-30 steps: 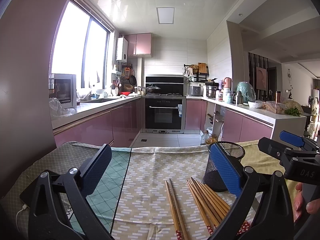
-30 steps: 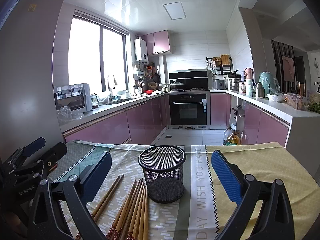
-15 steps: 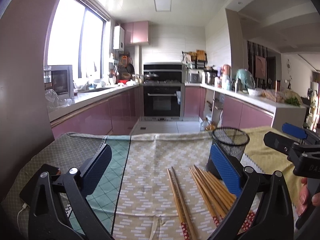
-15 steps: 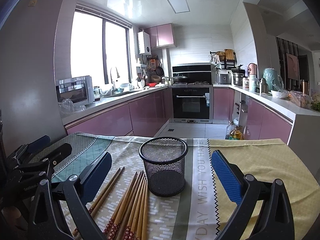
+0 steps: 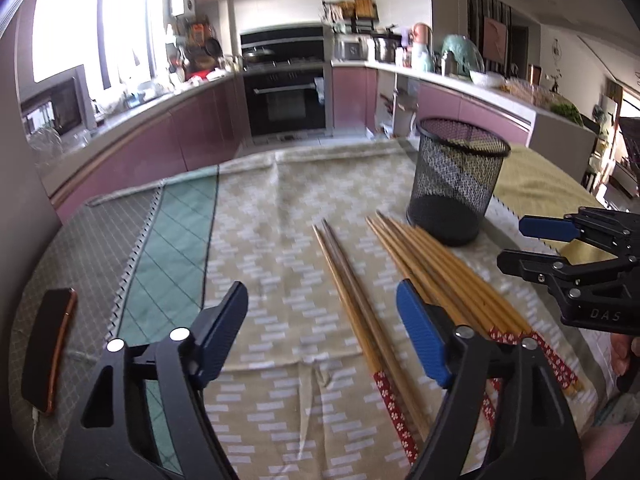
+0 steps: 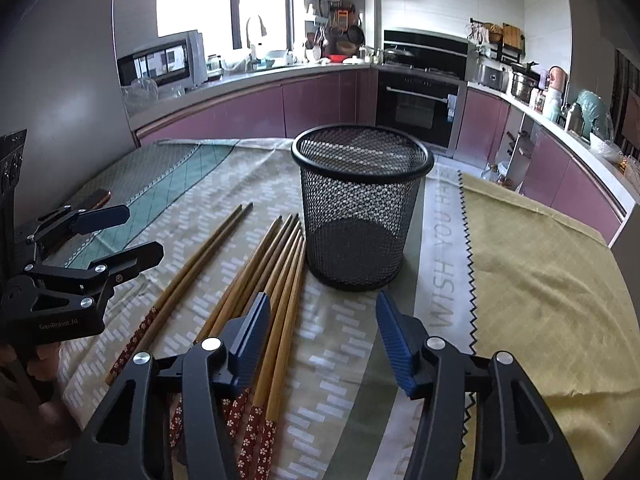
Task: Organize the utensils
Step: 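Lower the right gripper onto a pair of wooden chopsticks and close it, then lift the chopsticks upright with the right gripper over the black mesh holder, then lower the chopsticks into the mesh holder and open the right gripper, then move the right gripper back over the remaining chopsticks, then close the right gripper on another pair of wooden chopsticks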
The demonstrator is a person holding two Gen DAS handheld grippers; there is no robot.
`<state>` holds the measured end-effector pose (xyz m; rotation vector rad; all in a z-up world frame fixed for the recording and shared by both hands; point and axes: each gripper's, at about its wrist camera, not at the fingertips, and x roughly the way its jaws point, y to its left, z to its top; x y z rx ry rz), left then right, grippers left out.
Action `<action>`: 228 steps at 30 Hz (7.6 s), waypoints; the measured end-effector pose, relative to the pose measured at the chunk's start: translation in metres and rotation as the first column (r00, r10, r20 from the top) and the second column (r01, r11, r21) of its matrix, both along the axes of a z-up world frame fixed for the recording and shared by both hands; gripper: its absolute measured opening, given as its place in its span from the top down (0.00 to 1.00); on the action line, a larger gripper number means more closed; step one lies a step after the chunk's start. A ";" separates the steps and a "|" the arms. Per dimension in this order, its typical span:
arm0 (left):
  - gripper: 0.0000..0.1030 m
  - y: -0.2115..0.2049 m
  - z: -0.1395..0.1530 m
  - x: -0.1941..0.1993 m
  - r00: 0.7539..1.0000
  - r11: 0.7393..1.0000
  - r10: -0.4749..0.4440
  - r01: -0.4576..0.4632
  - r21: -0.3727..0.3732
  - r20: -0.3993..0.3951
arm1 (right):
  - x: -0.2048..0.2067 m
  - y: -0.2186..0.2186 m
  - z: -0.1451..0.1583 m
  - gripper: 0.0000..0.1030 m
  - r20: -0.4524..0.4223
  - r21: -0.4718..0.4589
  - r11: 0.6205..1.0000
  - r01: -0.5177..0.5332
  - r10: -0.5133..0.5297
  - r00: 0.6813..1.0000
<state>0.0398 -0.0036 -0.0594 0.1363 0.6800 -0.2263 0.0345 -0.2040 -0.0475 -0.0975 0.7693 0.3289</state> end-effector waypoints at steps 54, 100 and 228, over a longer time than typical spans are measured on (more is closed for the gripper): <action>0.66 0.001 -0.033 0.051 0.974 0.997 -0.069 0.071 0.000 -0.215 | 0.007 0.014 -0.009 0.81 -0.173 0.049 0.987 -0.155 0.161 0.972; 0.93 -0.004 0.116 0.022 0.966 0.904 -0.250 0.255 -0.343 0.060 | -0.006 -0.061 0.096 0.95 0.167 0.361 0.922 -0.143 0.087 0.982; 0.60 -0.041 -0.031 0.029 0.967 0.992 -0.127 0.120 -0.044 -0.223 | 0.017 -0.001 -0.018 0.83 -0.181 0.087 0.992 -0.090 0.104 0.978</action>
